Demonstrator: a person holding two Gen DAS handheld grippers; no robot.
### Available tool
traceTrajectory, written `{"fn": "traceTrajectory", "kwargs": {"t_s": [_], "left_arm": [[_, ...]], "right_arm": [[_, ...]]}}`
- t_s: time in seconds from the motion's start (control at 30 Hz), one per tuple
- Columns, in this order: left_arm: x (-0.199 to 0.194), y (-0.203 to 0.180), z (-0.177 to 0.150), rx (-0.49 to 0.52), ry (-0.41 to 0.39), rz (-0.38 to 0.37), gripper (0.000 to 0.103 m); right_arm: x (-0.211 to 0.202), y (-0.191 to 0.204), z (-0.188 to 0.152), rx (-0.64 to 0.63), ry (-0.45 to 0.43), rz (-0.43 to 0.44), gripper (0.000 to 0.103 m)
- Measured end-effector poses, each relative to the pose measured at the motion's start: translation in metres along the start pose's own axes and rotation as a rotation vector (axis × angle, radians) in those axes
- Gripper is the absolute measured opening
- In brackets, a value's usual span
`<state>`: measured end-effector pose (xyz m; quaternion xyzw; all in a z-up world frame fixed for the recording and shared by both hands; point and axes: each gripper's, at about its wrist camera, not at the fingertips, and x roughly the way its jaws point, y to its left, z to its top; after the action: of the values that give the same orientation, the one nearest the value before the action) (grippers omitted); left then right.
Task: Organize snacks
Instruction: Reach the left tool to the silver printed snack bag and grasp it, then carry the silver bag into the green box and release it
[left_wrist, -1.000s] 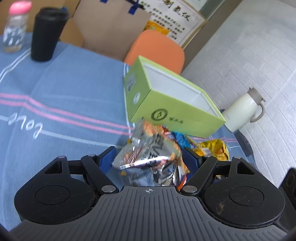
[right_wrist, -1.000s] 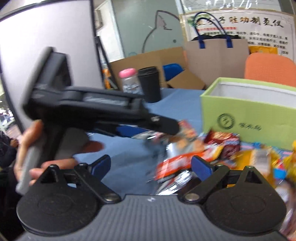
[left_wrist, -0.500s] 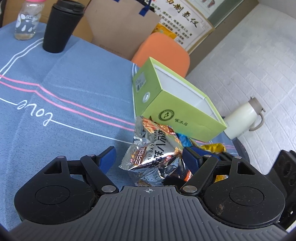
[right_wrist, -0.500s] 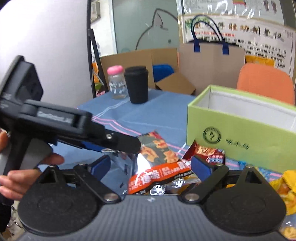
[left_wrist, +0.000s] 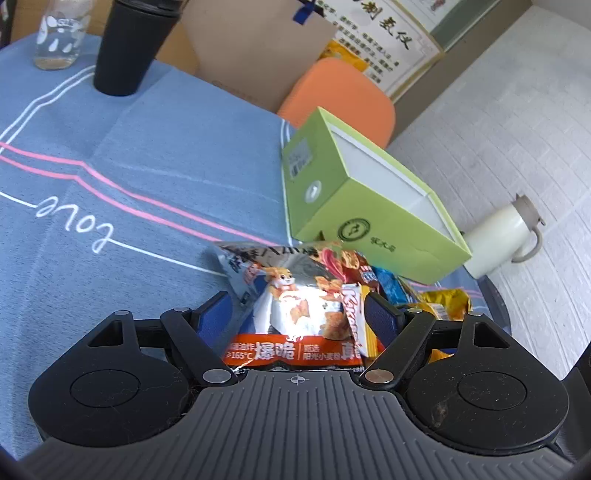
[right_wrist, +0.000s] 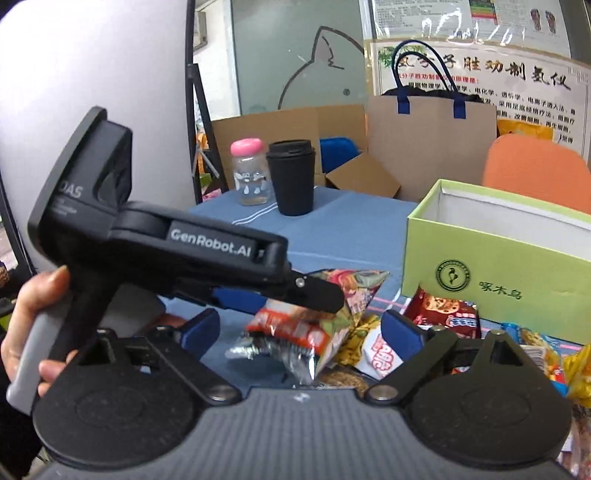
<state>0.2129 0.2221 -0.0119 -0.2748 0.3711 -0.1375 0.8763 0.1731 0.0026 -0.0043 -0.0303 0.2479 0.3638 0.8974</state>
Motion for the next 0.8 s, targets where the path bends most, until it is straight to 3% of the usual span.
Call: {"fn": "traceTrajectory", "kwargs": {"t_s": [0.43,0.5,0.57,0.63,0.8], "left_arm": [[0.005,0.011,0.006,0.011,0.025,0.001,0.065],[0.008,0.009,0.003,0.034,0.044,-0.001,0.060],[0.011,0.009,0.001,0.040,0.068,0.015,0.041],[0.005,0.011,0.000,0.036,0.053,0.039,0.037],[-0.020,0.003,0.004,0.021,0.003,0.016,0.036]], "right_arm": [[0.040,0.006,-0.003,0.000,0.059,-0.022,0.094],[0.045,0.007,-0.004,0.009,0.061,-0.008,0.092],[0.049,0.011,-0.003,-0.014,0.054,0.000,0.088],[0.048,0.014,-0.001,-0.020,0.049,0.023,0.082],[0.028,0.028,0.007,-0.073,-0.033,0.012,0.081]]}}
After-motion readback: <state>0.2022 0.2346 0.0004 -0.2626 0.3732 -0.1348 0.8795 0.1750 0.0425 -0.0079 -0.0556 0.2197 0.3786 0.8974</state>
